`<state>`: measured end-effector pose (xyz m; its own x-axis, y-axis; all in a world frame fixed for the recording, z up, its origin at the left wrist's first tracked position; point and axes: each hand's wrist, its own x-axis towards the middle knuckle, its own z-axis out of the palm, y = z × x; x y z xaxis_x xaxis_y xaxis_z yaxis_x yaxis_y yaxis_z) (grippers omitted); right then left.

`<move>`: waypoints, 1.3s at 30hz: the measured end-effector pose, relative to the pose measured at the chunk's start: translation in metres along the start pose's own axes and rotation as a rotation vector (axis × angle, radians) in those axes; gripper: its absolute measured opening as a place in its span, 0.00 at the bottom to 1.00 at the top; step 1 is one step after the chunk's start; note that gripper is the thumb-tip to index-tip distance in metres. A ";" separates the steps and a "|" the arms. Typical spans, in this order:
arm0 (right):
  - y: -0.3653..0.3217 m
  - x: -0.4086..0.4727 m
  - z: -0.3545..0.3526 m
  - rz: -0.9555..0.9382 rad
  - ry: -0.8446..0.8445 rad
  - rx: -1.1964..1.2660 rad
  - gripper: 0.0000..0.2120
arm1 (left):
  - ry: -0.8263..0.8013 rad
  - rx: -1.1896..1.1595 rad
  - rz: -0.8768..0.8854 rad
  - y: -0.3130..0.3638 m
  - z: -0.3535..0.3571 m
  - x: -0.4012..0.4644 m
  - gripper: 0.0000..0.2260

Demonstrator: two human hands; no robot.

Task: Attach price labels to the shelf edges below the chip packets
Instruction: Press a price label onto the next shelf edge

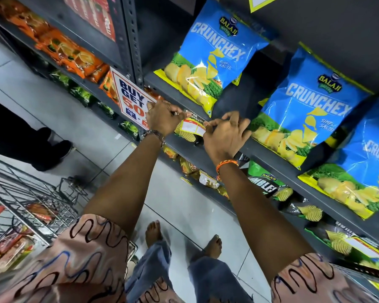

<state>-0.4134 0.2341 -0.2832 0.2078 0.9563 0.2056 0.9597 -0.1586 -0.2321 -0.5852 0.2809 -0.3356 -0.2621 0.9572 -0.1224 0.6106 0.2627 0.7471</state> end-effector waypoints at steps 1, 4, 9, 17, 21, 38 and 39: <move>0.001 -0.001 0.001 0.014 -0.007 0.000 0.07 | 0.018 0.059 0.015 0.003 -0.002 -0.002 0.22; 0.002 -0.003 0.003 0.038 -0.001 0.012 0.06 | 0.072 0.234 0.072 0.011 -0.006 -0.005 0.17; 0.003 -0.006 0.004 0.050 0.022 0.007 0.05 | 0.092 0.319 0.118 0.012 -0.009 -0.006 0.18; 0.005 -0.007 0.006 0.022 0.048 -0.019 0.06 | 0.141 0.355 0.135 0.014 -0.010 -0.009 0.19; 0.006 -0.004 0.010 0.061 0.049 0.007 0.08 | 0.170 0.395 0.159 0.015 -0.014 -0.008 0.21; 0.002 0.002 0.013 -0.146 0.097 -0.035 0.23 | 0.220 0.312 0.529 0.004 -0.033 0.006 0.19; 0.000 0.005 0.014 -0.139 0.104 -0.026 0.23 | 0.188 0.309 0.531 0.006 -0.034 0.005 0.22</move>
<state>-0.4153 0.2429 -0.2957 0.0899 0.9392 0.3314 0.9848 -0.0341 -0.1704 -0.6082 0.2832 -0.3096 0.0251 0.9364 0.3500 0.8730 -0.1912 0.4487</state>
